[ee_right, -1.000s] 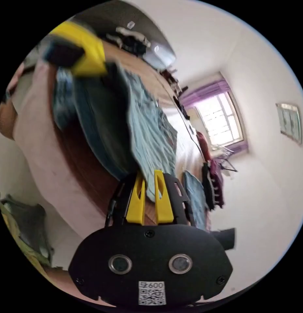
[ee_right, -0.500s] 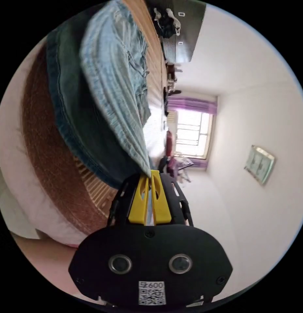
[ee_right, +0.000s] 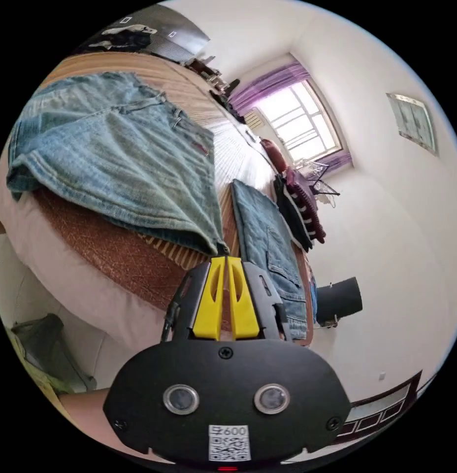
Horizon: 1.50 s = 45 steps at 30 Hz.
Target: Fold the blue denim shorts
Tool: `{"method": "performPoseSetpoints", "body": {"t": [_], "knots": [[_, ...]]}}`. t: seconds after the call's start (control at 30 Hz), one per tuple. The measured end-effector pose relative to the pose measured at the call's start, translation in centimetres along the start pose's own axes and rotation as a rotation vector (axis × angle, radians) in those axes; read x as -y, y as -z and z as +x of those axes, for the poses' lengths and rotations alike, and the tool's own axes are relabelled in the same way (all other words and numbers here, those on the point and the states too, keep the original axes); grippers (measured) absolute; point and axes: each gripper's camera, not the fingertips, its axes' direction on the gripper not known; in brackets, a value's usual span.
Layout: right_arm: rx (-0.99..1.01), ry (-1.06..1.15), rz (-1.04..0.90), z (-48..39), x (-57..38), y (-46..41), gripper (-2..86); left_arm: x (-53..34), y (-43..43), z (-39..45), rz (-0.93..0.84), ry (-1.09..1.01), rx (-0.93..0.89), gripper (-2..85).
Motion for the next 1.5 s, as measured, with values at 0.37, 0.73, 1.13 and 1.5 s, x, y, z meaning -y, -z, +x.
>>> {"method": "performPoseSetpoints", "body": {"t": [0.37, 0.73, 1.13, 1.5], "knots": [[0.531, -0.054, 0.164, -5.1, 6.7, 13.7, -0.8, 5.5, -8.4, -8.2, -0.380, -0.282, 0.319, 10.4], [0.714, 0.026, 0.207, -12.1, 12.0, 24.1, -0.8, 9.7, -15.3, -8.8, -0.435, -0.243, 0.401, 9.0], [1.118, -0.264, 0.103, -4.0, 20.6, 23.4, -0.9, 12.8, -17.6, -11.0, -0.460, -0.298, 0.502, 3.3], [1.172, -0.088, 0.153, -4.1, 25.2, 29.0, -0.9, 17.7, -11.4, -26.7, -0.303, 0.198, 0.331, 2.6]]}}
